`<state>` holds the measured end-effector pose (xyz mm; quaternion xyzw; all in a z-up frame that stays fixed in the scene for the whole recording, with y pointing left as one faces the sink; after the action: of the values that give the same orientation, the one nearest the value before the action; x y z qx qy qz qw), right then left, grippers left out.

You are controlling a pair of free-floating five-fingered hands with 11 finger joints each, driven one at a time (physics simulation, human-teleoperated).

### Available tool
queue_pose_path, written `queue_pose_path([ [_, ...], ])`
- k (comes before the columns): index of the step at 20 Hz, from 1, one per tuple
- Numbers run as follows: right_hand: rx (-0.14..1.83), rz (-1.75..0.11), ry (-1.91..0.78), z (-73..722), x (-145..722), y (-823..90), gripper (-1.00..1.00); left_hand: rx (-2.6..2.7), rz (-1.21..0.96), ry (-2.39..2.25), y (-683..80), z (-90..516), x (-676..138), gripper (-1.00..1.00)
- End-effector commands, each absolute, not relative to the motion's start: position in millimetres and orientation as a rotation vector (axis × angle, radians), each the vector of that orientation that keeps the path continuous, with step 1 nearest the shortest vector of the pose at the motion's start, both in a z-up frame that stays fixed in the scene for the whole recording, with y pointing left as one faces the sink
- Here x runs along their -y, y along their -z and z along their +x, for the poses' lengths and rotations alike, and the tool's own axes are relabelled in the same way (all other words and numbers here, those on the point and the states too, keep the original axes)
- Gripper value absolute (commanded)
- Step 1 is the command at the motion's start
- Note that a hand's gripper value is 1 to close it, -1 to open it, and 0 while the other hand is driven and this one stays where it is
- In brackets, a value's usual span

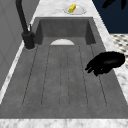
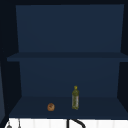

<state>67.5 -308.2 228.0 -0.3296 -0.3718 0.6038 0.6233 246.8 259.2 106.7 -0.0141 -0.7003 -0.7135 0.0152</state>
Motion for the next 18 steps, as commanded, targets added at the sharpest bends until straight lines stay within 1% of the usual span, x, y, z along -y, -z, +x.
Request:
queue_pose_path([
  [1,0.86,-0.763,-1.384,62,306,-227,-1.0,2.179,-0.044,2.22,-107,247,-259,0.0],
  [9,0.894,-0.814,-1.375,46,308,-241,-1.0,2.179,-0.044,2.22,-107,247,-259,0.0],
  [18,0.9,-0.796,-1.364,14,295,-253,-1.0,2.179,-0.044,2.22,-107,247,-259,0.0],
])
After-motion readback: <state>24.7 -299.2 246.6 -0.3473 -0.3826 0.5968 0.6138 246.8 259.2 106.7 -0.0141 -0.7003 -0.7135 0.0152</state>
